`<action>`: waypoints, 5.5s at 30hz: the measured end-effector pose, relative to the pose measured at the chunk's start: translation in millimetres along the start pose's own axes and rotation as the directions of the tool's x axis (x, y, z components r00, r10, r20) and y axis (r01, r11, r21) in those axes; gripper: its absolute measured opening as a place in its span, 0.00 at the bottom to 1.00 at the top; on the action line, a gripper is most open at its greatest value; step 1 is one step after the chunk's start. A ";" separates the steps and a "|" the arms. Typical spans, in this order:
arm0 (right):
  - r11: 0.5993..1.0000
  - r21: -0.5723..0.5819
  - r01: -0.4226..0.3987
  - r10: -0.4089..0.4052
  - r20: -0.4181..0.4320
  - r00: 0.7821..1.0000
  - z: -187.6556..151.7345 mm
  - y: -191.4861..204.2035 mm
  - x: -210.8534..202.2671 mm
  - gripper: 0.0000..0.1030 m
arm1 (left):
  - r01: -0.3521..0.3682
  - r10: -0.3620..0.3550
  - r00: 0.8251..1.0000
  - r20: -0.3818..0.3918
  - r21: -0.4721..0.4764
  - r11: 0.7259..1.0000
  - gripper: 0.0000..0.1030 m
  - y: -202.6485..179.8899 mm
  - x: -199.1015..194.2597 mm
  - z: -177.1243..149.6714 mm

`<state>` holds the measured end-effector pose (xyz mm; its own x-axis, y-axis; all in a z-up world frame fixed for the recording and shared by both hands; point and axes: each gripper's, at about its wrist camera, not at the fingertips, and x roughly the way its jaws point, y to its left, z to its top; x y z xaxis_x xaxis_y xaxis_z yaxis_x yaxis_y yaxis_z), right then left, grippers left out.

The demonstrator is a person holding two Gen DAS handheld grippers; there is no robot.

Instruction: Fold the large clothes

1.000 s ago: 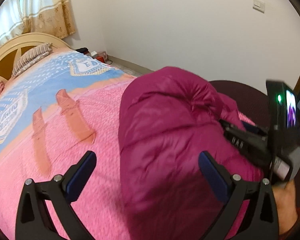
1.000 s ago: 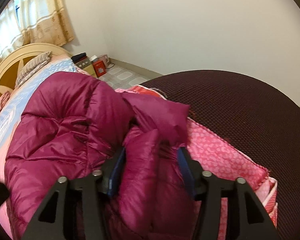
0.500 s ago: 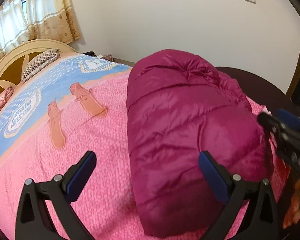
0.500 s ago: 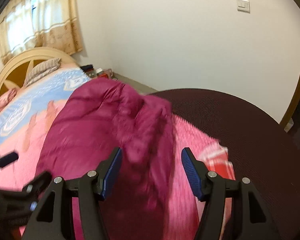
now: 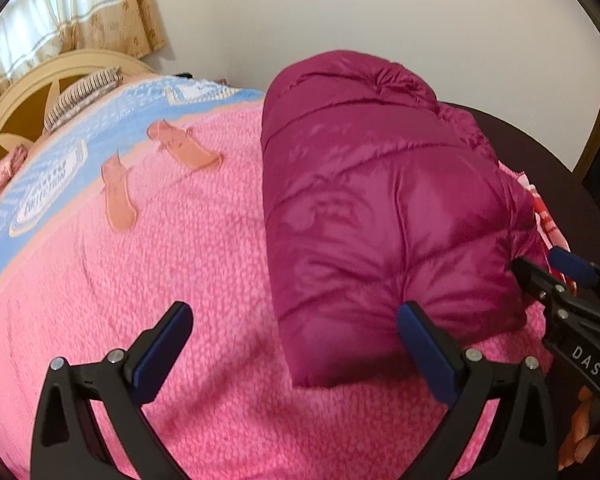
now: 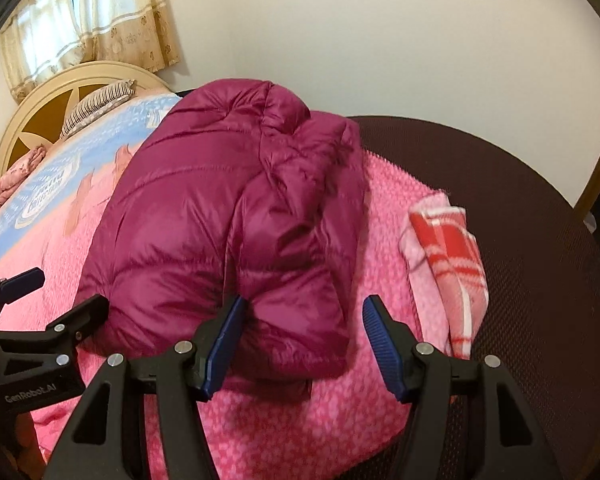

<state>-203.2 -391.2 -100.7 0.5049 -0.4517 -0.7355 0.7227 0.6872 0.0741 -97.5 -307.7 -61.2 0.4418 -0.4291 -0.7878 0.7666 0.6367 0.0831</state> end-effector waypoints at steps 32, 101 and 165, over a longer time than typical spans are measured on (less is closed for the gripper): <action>0.990 -0.016 -0.139 0.140 0.061 0.988 -9.1 24.5 -149.1 0.71 | 0.119 -0.119 0.993 -0.001 0.034 0.992 1.00 2.3 -130.0 -44.1; 0.997 0.026 -0.072 0.035 0.681 0.731 -10.3 28.8 -251.4 0.92 | -0.028 0.104 0.696 0.710 -0.118 0.993 1.00 12.3 -230.5 -42.2; 0.998 0.037 -0.058 0.020 0.656 0.755 2.8 24.9 -238.3 0.93 | -0.052 0.109 0.809 0.577 -0.115 0.992 1.00 14.1 -205.9 -18.6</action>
<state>-304.2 -268.1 78.3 0.7049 -0.7003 -0.1123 0.7090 0.6909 0.1414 -186.3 -198.5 90.8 0.7103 -0.6475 -0.2759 0.6839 0.7276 0.0532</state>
